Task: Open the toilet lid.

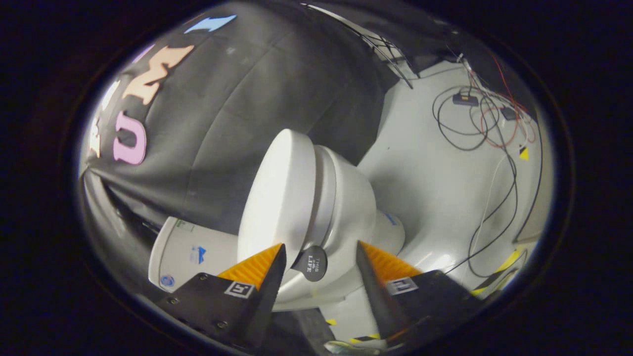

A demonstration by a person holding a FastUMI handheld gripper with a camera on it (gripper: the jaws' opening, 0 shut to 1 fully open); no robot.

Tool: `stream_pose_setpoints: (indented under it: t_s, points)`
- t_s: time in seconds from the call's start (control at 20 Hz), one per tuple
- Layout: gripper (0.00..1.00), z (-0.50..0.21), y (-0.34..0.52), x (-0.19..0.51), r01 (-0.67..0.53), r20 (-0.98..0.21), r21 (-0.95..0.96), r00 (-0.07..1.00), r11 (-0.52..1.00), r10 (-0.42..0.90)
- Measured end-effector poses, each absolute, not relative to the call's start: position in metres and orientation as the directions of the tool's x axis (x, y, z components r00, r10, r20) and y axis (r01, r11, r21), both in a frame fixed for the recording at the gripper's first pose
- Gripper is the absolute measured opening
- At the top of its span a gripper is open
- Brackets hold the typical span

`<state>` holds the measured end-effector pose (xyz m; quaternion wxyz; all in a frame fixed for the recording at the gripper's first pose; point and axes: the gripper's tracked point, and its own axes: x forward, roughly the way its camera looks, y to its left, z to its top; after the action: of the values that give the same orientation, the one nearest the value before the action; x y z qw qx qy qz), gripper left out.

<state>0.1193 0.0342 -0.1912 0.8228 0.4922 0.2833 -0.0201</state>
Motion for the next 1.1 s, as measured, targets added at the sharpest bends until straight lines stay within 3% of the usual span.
stream_pose_setpoints:
  t_s: [0.15, 0.35, 0.45, 0.65, 1.1]
  points:
    - [0.38, -0.191, 0.041, 0.114, 0.343, -0.468, 0.852, 0.837, 0.395, 0.283]
    - [0.38, -0.192, 0.045, 0.101, 0.361, -0.469, 0.864, 0.828, 0.350, 0.306]
    - [0.03, -0.195, 0.046, 0.110, 0.366, -0.464, 0.872, 0.828, 0.323, 0.313]
    - [0.04, -0.191, 0.054, 0.111, 0.288, -0.437, 0.869, 0.830, 0.403, 0.348]
    - [0.01, -0.181, 0.055, 0.108, 0.287, -0.470, 0.827, 0.825, 0.483, 0.315]
